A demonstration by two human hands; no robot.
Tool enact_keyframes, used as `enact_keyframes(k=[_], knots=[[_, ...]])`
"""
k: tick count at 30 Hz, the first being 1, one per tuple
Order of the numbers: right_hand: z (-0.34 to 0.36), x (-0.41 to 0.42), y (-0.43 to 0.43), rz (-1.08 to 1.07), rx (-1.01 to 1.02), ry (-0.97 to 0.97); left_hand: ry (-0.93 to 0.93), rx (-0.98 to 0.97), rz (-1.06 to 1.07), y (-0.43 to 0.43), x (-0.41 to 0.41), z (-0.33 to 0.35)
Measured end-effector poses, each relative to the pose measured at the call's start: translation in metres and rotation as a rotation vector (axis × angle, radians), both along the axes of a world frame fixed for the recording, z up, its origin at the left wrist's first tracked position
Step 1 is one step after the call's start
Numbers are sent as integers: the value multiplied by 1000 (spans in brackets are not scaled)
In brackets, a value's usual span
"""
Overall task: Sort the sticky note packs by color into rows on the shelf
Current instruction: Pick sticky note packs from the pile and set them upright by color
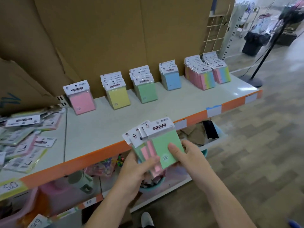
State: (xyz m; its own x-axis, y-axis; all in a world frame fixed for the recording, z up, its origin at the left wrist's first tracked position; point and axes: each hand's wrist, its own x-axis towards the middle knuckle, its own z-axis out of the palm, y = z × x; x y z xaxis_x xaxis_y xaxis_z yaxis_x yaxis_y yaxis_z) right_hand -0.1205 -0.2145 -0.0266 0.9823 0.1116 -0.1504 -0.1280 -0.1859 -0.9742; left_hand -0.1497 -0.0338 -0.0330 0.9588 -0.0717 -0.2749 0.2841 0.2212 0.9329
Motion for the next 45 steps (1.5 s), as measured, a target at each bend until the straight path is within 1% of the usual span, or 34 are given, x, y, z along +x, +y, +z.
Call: enact_keyframes(k=[3,6,7,9,12,15,18,20,22,24,28,30,31,32,34,36,37,39,41,43,45], knots=[[7,30,-8,45,-49,-33,-8,-53,38,-3,25,-3],[13,69,-19,86,-251,-95,12,-58,75,-2,50,-6],[16,84,-21,95,-275,-91,11,-53,95,0,59,-6],[17,117,-19,80,-250,-73,8,-31,138,4,77,-6],[15,173,-8,-11,-200,-88,9,2,187,18,102,-11],[8,228,12,-23,-261,-166,46,-34,257,31,118,-16],[-5,267,33,-20,-356,-172,53,-18,271,33,120,-20],[-16,283,41,-17,-435,-158,50,-1,265,30,119,-22],[-23,291,46,-24,-501,-182,54,3,274,26,120,-22],[-26,296,46,-34,-523,-217,59,0,307,20,124,-23],[-21,298,45,-23,-496,-189,65,-15,373,5,131,-18],[-14,290,39,-55,-475,-206,59,-28,407,-5,134,-16],[-11,284,33,-41,-429,-219,54,-31,419,-9,136,-15],[-7,276,25,22,-349,-209,47,-32,430,-14,139,-15],[1,257,7,272,-196,-126,36,-26,451,-22,143,-12],[5,242,-8,521,-220,-109,25,-12,480,-32,146,-9],[4,240,-13,589,-247,-115,21,-4,501,-36,148,-8],[1,241,-18,599,-259,-123,15,5,546,-44,152,-7],[-1,248,-25,534,-236,-103,26,11,578,-50,153,-6],[-4,258,-37,475,-186,-78,40,8,601,-54,152,-5],[-7,269,-48,466,-126,-51,42,3,638,-58,150,-3]])
